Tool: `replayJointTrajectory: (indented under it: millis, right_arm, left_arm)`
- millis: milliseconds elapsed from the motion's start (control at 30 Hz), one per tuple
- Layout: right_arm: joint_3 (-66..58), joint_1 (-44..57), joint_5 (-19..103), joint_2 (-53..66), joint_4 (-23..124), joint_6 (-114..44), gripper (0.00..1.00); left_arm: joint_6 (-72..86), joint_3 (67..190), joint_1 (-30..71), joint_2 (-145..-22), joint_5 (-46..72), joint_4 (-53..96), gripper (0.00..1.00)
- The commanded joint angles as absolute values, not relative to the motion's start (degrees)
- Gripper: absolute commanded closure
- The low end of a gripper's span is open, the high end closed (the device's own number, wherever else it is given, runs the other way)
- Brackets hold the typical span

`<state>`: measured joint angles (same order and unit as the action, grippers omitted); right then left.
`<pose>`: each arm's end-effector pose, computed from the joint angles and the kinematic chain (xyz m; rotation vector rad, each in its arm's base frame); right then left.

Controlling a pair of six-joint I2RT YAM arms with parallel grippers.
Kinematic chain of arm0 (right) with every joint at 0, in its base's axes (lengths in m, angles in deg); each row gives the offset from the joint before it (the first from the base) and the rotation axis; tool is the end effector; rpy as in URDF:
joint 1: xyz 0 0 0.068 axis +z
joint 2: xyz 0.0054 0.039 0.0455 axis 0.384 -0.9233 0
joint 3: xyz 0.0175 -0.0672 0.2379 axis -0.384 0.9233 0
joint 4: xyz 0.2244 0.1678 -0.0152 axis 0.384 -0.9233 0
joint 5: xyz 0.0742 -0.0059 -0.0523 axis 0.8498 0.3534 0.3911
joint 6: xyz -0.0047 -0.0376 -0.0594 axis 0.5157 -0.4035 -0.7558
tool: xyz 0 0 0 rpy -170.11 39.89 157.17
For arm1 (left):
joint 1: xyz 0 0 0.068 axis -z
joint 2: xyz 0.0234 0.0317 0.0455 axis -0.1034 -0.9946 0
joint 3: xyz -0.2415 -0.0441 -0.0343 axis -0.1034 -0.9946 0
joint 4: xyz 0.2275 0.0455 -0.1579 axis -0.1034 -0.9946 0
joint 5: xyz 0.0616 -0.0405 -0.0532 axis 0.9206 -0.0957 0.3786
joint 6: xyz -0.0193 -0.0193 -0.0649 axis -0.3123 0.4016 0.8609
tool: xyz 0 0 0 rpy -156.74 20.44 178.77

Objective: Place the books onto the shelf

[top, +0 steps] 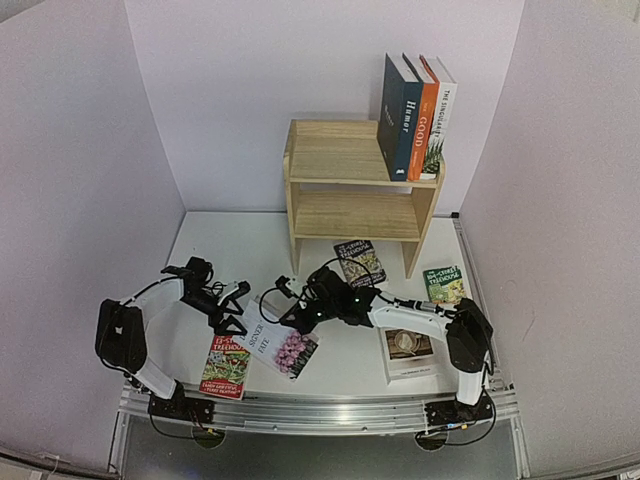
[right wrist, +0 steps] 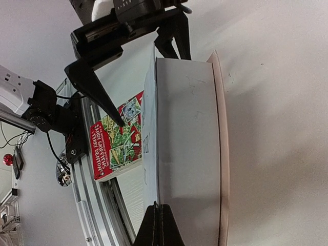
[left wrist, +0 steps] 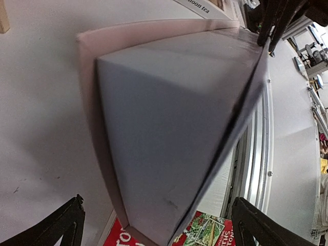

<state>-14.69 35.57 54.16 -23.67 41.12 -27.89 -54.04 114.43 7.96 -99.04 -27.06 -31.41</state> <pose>0.2360 0.4161 0.2045 -1.0764 2.0889 1.0417 0.2719 -0.1118 0.1468 1.4073 2.1666 -1.0684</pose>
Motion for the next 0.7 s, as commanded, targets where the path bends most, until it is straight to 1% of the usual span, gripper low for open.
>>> replayJointTrajectory:
  millis: [0, 167, 200, 300, 433, 533, 667]
  right_arm:
    - [-15.0, 36.04, 53.66, -19.74, 43.3, -29.33, 1.0]
    - [-15.62, 36.04, 53.69, -19.3, 43.31, -30.23, 1.0]
    - [-15.75, 36.09, 53.65, -19.34, 43.25, -30.43, 1.0]
    - [-15.76, 36.09, 53.16, -18.84, 43.21, -31.31, 1.0]
    - [-16.03, 36.05, 52.73, -18.18, 43.3, -32.72, 1.0]
    - [-16.31, 36.05, 52.61, -18.27, 43.29, -33.54, 1.0]
    - [-16.15, 35.96, 51.68, -17.98, 43.21, -33.71, 1.0]
  left_arm:
    - [-50.55, 113.29, 9.52, -99.46, -32.66, -24.97, 0.0]
    - [-49.96, 114.58, 9.64, -100.47, -35.35, -24.93, 0.01]
    - [-50.66, 114.74, 9.6, -100.47, -36.58, -25.65, 0.03]
    - [-54.16, 115.86, 10.72, -100.16, -38.84, -30.19, 0.2]
    - [-59.42, 116.38, 13.6, -99.19, -38.96, -37.17, 0.33]
    - [-58.68, 116.71, 15.2, -98.21, -39.32, -38.33, 0.45]
    - [-54.26, 118.54, 15.25, -97.19, -40.37, -39.75, 0.64]
